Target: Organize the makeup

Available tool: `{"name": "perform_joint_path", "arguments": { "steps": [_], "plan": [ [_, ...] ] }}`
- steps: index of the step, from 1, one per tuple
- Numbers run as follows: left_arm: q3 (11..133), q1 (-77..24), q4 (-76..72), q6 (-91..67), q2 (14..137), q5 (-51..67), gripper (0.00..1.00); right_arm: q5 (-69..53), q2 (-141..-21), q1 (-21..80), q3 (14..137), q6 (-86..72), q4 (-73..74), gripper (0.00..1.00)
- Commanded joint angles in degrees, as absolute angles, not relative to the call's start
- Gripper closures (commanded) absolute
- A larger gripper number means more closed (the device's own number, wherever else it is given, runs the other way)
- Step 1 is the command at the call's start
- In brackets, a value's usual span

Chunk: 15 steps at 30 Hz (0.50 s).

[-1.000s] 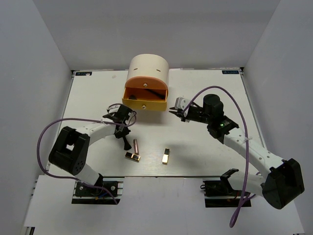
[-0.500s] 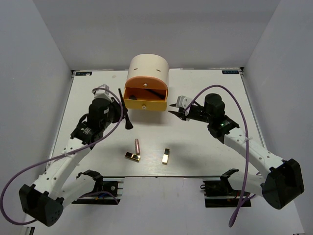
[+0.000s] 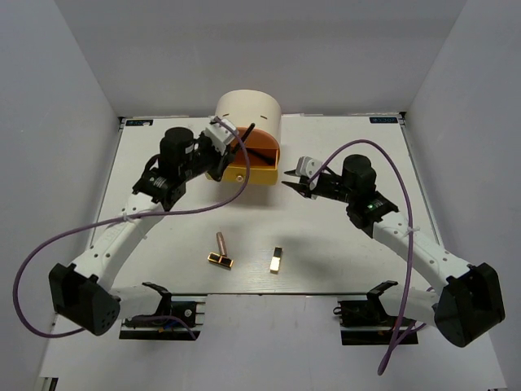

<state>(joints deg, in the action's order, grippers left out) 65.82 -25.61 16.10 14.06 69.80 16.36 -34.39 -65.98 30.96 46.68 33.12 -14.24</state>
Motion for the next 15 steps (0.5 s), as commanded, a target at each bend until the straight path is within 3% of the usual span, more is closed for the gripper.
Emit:
{"name": "perform_joint_path", "arguments": {
  "steps": [1, 7, 15],
  "plan": [
    [71.97, -25.31, 15.10, 29.85, 74.43, 18.98, 1.00, -33.58, -64.52, 30.15, 45.88, 32.08, -17.40, 0.65],
    [82.17, -25.31, 21.26, 41.10, 85.33, 20.13, 1.00, -32.87, -63.28, 28.92, 44.65, 31.99, -17.75, 0.65],
    [80.60, -25.31, 23.73, 49.65, 87.63, 17.75, 1.00, -31.91, -62.67, 27.42, 43.42, 31.64, -18.72, 0.64]
  ]
}}
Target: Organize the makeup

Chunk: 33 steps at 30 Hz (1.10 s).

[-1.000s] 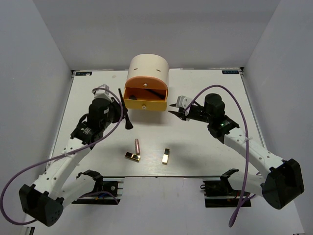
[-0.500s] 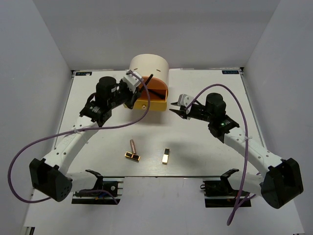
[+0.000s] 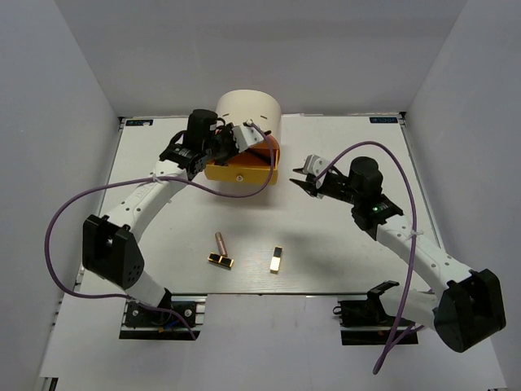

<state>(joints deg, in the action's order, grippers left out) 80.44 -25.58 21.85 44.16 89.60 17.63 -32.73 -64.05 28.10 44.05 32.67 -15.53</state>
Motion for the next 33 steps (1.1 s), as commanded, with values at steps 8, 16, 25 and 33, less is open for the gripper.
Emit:
{"name": "perform_joint_path", "arguments": {
  "steps": [8, 16, 25, 33],
  "plan": [
    [76.82, -25.31, 21.62, 53.00, 87.71, 16.79, 0.97, -32.87, -64.16, 26.63, 44.47, 30.85, -18.90, 0.63],
    [75.24, -25.31, 18.55, 53.62, 87.54, 16.00, 0.45, -33.66, -65.56, 26.28, 45.53, 31.64, -18.20, 0.53],
    [75.67, -26.02, 11.53, 51.07, 83.59, 12.67, 0.23, -35.50, -66.62, 26.28, 46.23, 32.25, -17.49, 0.50],
    [76.74, -25.22, 7.63, 13.14, 75.69, -8.90, 0.45, -58.08, -79.94, 26.98, 61.56, 54.98, 8.85, 1.00]
  ]
}}
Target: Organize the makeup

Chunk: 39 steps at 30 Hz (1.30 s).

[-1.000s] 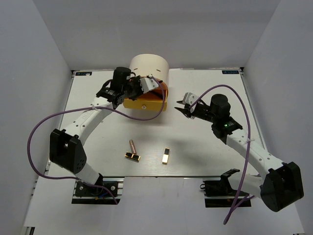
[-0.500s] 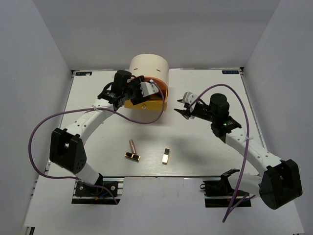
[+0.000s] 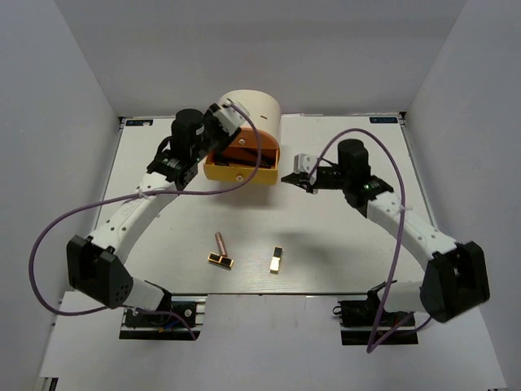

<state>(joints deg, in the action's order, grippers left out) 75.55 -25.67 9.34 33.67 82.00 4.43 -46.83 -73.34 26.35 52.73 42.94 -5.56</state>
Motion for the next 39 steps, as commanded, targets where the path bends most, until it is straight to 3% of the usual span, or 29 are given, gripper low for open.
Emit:
{"name": "perform_joint_path", "arguments": {
  "steps": [1, 5, 10, 16, 24, 39],
  "plan": [
    [76.12, -25.22, 9.21, 8.40, 74.54, -8.96, 0.46, -57.92, -82.07, 27.07, 63.79, 55.72, 11.05, 1.00],
    [71.12, -25.22, 19.58, -13.21, 69.79, -14.67, 0.45, -53.01, -89.55, 29.00, 70.92, 57.21, 13.27, 1.00],
    [57.70, -25.22, 25.05, -32.38, 59.54, -15.64, 0.24, -48.35, -97.37, 31.02, 78.57, 59.15, 17.84, 1.00],
    [41.95, -25.22, 21.10, -48.05, 46.43, -17.05, 0.22, -37.13, -100.81, 34.54, 78.14, 54.33, 12.08, 1.00],
    [40.08, -25.22, 23.20, -51.33, 45.09, -17.76, 0.21, -17.77, -104.50, 37.97, 77.87, 43.77, -4.48, 1.00],
    [37.62, -25.22, 20.66, -54.75, 46.85, -15.65, 0.21, -8.62, -110.65, 39.46, 83.67, 42.45, -11.59, 1.00]
  ]
}}
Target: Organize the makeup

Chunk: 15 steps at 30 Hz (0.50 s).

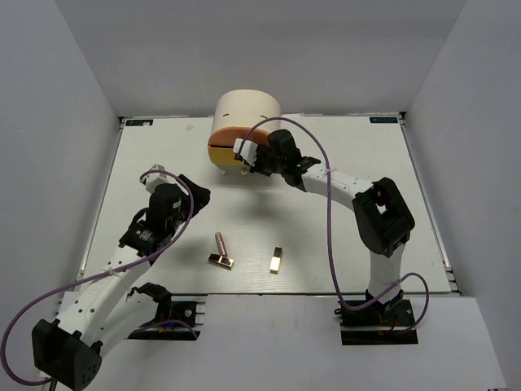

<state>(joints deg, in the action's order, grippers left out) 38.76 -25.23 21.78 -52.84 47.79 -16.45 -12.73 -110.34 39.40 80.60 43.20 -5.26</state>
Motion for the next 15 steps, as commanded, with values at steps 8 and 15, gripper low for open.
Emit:
{"name": "perform_joint_path", "arguments": {
  "steps": [8, 15],
  "plan": [
    [34.63, -25.22, 15.47, -57.57, 47.02, -12.67, 0.21, -8.44, -110.83, 39.11, 83.76, 42.54, -12.30, 1.00],
    [31.91, -25.22, 1.46, -57.39, 50.53, -7.83, 0.22, -23.97, -107.15, 38.24, 84.21, 44.12, -0.89, 1.00]
  ]
}}
